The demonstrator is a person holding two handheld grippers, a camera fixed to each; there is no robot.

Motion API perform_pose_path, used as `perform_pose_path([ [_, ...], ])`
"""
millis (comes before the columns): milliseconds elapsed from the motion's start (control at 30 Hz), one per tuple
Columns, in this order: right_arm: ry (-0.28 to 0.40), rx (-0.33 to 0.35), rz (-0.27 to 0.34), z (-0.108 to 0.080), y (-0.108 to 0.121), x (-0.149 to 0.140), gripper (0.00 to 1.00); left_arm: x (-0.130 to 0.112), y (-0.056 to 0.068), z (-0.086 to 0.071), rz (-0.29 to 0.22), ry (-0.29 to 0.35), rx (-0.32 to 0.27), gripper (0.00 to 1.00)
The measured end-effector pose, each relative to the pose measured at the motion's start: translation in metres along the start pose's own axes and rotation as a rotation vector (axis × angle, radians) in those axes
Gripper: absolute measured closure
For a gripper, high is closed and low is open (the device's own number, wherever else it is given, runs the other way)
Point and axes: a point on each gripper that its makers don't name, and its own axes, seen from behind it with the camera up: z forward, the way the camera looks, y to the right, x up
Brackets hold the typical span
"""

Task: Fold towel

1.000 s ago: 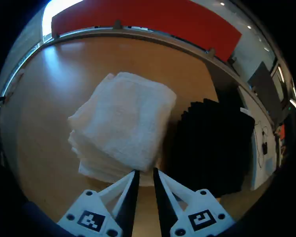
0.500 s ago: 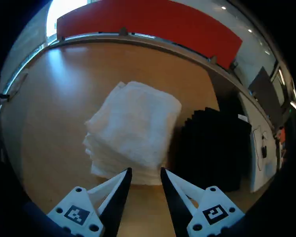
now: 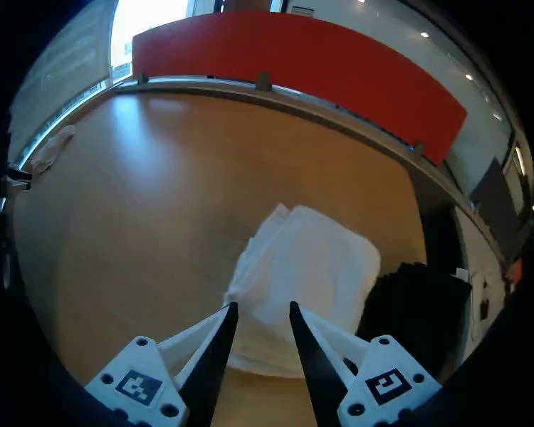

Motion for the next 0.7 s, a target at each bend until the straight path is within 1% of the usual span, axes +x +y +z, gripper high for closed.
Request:
perform_pose_path([
  [167,0.0,0.022,-0.019,0.009,-0.013,0.008,0.45,-0.003,-0.008,-0.003,-0.016,0.0,0.012,0.03],
  [367,-0.013,0.029,-0.026,0.016,-0.016,0.005,0.46,-0.004,-0.012,-0.005,-0.022,0.001,0.017,0.03],
  [433,-0.019,0.03,-0.027,0.017,-0.016,0.003,0.53,-0.004,-0.012,-0.006,-0.021,0.001,0.018,0.03],
  [567,-0.03,0.022,-0.032,0.019,-0.014,-0.002,0.73,-0.003,-0.013,-0.007,-0.019,0.002,0.019,0.03],
  [700,-0.027,0.02,-0.034,0.02,-0.013,-0.003,0.91,-0.002,-0.012,-0.007,-0.018,0.003,0.018,0.03],
])
